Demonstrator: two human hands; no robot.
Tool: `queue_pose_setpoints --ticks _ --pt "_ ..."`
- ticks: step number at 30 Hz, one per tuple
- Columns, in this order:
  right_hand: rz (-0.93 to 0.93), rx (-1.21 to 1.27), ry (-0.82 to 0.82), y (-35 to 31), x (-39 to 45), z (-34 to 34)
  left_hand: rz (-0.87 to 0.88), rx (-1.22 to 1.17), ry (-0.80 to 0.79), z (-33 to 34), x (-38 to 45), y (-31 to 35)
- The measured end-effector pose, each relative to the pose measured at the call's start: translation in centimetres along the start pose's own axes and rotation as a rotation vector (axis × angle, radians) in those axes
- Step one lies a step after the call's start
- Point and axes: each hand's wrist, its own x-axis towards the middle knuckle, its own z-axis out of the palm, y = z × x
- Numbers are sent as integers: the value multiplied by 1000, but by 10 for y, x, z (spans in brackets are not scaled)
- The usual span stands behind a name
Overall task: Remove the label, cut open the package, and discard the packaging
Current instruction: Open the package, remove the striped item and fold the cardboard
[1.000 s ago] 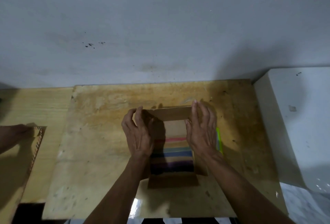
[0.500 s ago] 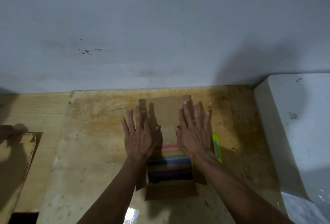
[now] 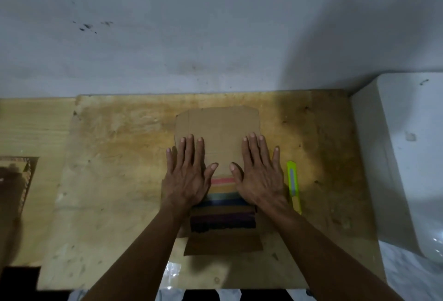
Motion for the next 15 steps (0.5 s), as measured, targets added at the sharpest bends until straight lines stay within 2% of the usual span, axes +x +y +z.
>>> queue_pose_setpoints --ticks 4,9,15 --pt "14 40 24 0 2 13 -1 -137 4 12 3 -5" --pt "24 46 42 0 -1 17 13 -125 46 14 -5 -4" --pt "29 93 121 -19 -48 10 -37 -191 88 12 -67 21"
